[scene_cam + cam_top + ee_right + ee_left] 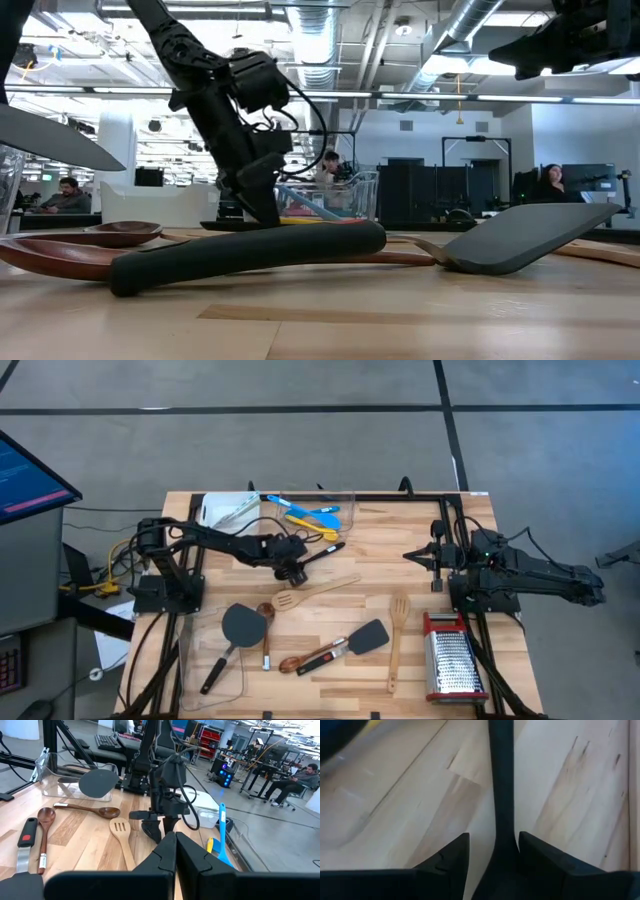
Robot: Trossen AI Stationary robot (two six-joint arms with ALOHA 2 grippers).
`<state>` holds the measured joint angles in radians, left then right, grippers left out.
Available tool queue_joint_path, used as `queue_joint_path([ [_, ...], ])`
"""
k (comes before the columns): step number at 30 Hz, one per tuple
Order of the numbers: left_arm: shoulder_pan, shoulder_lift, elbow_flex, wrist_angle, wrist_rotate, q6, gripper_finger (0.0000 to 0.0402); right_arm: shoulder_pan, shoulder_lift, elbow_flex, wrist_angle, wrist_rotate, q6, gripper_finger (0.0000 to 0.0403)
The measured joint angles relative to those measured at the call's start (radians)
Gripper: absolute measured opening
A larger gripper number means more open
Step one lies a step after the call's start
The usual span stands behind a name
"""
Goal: Pick & Place Kitchen Items
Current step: Put the black serving spoon into the top transparent bin
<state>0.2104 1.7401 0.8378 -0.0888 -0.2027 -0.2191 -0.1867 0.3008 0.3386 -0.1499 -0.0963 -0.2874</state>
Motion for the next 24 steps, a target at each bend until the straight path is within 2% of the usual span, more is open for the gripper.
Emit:
queue_joint_path([
  [12,-0.003,-0.001,-0.054,0.054,0.001,-0.035,0.0159,0.000,0.000,0.000,0.000,0.000,0.000,0.0000],
  [18,-0.003,-0.003,-0.085,0.073,-0.003,-0.100,0.0159,0.000,0.000,0.000,0.000,0.000,0.000,0.0000],
  [24,-0.003,-0.004,-0.099,0.091,-0.008,-0.108,0.0122,0.000,0.000,0.000,0.000,0.000,0.000,0.0000],
])
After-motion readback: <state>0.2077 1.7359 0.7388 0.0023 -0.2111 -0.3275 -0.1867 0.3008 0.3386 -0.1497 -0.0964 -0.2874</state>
